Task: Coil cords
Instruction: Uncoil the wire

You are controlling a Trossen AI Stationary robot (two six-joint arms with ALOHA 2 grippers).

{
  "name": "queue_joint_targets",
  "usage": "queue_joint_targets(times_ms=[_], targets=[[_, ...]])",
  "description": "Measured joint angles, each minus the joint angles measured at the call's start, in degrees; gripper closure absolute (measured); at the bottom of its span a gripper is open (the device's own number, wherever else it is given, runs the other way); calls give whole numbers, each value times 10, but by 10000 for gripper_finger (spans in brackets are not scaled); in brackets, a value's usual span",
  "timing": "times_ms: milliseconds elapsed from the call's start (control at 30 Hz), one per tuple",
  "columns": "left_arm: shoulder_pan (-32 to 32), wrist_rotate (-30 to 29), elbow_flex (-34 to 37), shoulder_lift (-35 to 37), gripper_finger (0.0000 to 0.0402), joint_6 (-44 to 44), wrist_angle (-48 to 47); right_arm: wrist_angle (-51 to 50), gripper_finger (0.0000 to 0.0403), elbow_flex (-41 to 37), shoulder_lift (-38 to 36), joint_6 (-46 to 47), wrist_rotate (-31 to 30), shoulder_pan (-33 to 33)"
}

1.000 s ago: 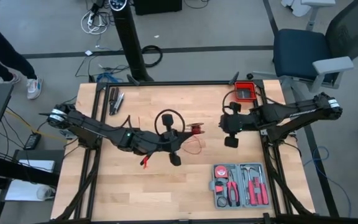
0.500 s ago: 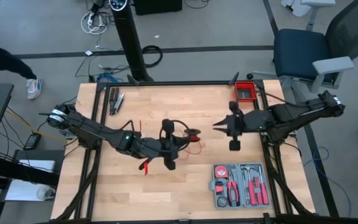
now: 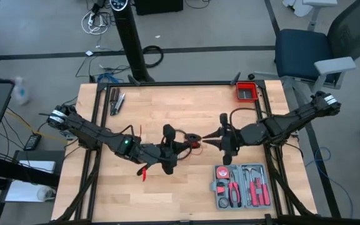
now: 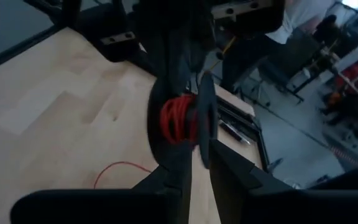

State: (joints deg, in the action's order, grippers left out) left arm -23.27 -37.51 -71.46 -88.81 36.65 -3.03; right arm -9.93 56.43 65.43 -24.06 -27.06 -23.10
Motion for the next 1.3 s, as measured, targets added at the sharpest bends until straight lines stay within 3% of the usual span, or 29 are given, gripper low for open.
queue_joint_targets(times_ms=[700,933,1167,1300], targets=[[-12,-14,0,0,402,14,35,70,347,0,28,-53,-9,-17],[-11,-15,1,0,402,-9,35,93,348,0,55,-75,-59,-12],[-12,-19,1,0,401,-40,33,99,395,0,55,-85,-66,-7],[-12,-41,1,0,395,-77,36,100,398,0,54,-98,-78,-6]])
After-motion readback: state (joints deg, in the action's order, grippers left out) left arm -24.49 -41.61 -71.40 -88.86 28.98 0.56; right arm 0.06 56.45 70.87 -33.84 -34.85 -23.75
